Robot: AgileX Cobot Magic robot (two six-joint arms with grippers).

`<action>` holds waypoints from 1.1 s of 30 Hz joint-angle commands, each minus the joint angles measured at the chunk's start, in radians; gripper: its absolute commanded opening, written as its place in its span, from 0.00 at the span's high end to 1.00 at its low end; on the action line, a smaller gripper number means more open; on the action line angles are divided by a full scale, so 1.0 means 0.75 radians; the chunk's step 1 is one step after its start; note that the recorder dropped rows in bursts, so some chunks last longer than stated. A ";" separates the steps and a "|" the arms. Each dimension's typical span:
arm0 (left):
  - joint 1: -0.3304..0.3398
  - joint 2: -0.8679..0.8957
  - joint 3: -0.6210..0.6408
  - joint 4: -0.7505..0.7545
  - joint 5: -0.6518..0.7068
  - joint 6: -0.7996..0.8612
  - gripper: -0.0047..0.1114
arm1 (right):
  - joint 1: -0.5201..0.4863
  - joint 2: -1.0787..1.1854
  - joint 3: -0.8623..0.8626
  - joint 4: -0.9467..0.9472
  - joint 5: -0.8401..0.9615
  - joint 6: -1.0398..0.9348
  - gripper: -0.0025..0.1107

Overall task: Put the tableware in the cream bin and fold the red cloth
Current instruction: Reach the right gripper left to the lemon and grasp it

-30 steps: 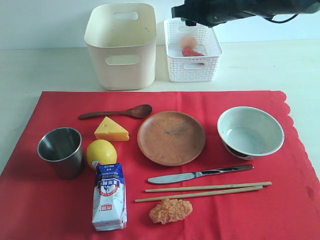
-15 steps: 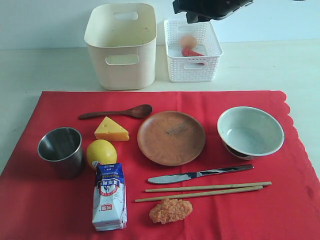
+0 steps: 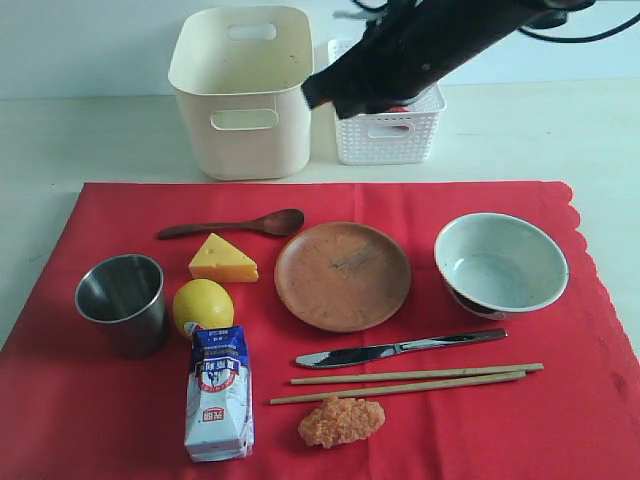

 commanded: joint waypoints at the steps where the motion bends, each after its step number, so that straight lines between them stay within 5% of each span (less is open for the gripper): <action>1: -0.007 -0.007 0.001 -0.007 0.001 -0.001 0.94 | 0.119 0.003 0.046 0.008 -0.027 -0.035 0.98; 17: -0.007 -0.007 0.001 -0.007 0.001 -0.001 0.94 | 0.400 0.150 0.049 0.009 -0.045 -0.024 0.96; 28: -0.007 -0.007 0.001 -0.007 0.001 -0.001 0.94 | 0.535 0.254 0.046 0.009 -0.166 0.067 0.50; 33: -0.007 -0.007 0.001 -0.007 0.001 -0.001 0.94 | 0.535 0.298 0.046 0.014 -0.158 0.081 0.39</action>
